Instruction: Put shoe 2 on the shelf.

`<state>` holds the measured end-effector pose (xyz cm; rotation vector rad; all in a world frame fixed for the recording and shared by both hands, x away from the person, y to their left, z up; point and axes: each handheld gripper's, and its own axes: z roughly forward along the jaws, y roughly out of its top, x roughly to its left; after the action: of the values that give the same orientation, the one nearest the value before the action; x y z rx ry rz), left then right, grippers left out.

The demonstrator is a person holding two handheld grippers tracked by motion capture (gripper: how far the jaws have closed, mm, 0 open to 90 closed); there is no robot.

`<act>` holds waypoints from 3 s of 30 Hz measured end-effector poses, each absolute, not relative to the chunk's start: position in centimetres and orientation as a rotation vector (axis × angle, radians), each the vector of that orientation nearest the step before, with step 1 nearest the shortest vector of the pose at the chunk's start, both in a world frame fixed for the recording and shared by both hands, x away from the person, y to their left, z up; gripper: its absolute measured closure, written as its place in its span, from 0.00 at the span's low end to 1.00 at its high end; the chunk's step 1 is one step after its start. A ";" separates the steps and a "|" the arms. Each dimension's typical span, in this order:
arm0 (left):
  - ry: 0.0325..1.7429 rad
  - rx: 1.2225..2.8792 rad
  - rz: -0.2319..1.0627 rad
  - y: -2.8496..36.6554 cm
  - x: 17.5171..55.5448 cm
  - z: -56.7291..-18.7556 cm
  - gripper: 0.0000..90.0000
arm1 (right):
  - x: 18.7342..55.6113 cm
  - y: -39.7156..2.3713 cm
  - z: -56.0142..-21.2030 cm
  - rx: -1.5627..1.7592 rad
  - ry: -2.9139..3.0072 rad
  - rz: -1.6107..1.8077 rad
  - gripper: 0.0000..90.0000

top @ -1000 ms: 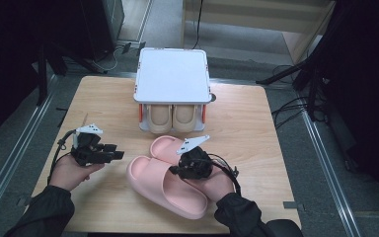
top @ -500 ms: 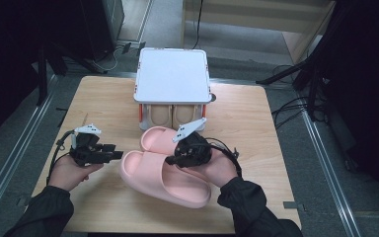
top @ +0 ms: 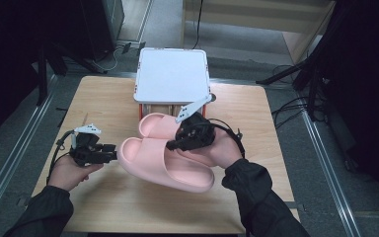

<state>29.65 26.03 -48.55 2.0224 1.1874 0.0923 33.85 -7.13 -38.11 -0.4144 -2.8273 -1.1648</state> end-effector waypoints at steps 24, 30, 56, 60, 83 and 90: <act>1.180 2.019 0.095 26.1 29.8 -48.6 0.53 | 38.9 -4.9 -30.3 -0.428 -2.846 -1.203 0.85; 1.183 2.014 0.086 26.0 29.9 -48.7 0.53 | 40.2 -4.2 -28.8 -0.550 -2.871 -1.224 0.85; 1.055 2.125 0.053 22.3 32.5 -48.2 0.53 | 48.0 -2.1 -27.4 -1.562 -2.861 -1.262 0.85; 1.027 2.140 0.042 21.8 32.8 -48.1 0.53 | 49.2 -1.4 -28.6 -1.730 -2.818 -1.205 0.85; 1.005 2.176 0.037 21.2 32.9 -48.4 0.53 | 52.7 1.0 -31.8 -2.106 -2.654 -1.157 0.84; 1.012 2.170 0.037 21.2 32.9 -48.4 0.53 | 53.2 1.5 -32.4 -2.139 -2.624 -1.150 0.84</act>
<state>32.90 21.21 -48.42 2.1696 1.0119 0.0372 53.23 1.46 -32.39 -2.1393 -2.6242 -1.1496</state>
